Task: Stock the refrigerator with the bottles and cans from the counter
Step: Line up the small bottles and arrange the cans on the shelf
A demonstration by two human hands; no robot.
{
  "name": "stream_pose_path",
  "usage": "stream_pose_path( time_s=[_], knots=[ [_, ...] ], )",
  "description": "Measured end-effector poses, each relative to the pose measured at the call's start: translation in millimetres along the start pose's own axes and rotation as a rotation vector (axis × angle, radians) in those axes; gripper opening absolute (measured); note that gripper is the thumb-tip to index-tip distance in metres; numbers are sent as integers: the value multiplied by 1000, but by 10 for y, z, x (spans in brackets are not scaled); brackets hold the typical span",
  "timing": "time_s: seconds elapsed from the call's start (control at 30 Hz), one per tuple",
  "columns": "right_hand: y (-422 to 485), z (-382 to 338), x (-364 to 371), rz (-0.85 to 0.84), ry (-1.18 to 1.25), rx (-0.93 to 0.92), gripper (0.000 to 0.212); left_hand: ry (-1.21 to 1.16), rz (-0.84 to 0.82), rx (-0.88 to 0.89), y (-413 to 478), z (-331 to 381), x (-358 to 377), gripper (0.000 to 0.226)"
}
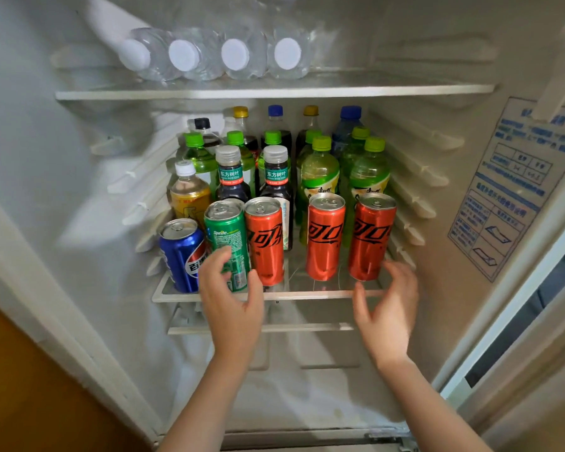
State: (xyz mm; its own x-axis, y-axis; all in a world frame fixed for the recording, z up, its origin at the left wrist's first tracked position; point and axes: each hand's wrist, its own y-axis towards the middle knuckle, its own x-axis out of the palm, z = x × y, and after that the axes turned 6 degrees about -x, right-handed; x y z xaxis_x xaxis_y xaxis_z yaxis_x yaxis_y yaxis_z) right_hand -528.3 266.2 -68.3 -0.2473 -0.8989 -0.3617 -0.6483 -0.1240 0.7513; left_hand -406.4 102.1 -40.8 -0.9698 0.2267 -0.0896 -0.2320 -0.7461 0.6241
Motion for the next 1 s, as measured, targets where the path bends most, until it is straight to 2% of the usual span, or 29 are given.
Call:
stream_pose_path(
  time_s=[0.13,0.27,0.47,0.63,0.83,1.0],
  knots=[
    [-3,-263,34,53,78,-125,31,29,42,-25,102,-109,-27,53],
    [-5,-544,126,-32,198,-184,26,39,6,-103,94,-173,20,56],
    [-19,-852,366,-309,215,-64,40,84,-45,-210,45,-182,24,60],
    [27,-995,621,-400,187,38,56,124,-61,-246,115,-181,-7,58],
    [0,-1043,822,-397,136,171,67,163,-72,-245,202,-217,-70,62],
    [-18,-1029,888,-342,111,157,60,201,-64,-200,243,-260,-100,64]
  ],
)
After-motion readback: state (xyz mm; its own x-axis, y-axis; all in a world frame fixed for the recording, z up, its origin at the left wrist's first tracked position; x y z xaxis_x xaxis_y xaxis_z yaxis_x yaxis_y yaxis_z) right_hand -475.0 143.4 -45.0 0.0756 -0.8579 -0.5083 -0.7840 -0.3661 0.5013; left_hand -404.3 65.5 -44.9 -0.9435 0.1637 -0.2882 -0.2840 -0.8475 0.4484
